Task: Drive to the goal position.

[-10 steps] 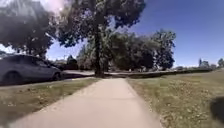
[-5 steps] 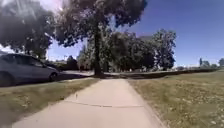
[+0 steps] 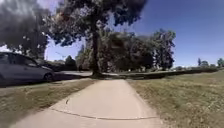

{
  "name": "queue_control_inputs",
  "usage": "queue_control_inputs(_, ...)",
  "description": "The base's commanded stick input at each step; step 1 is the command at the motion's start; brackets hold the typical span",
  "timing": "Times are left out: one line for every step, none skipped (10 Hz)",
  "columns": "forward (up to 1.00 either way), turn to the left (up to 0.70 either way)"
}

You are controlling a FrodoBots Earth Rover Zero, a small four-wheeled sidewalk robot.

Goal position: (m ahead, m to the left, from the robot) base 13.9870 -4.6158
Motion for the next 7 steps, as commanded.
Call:
queue_control_inputs(0.85, -0.02)
queue_control_inputs(0.85, -0.02)
queue_control_inputs(0.85, -0.02)
queue_control_inputs(0.85, -0.02)
queue_control_inputs(0.85, -0.02)
queue_control_inputs(0.85, -0.02)
queue_control_inputs(0.85, -0.02)
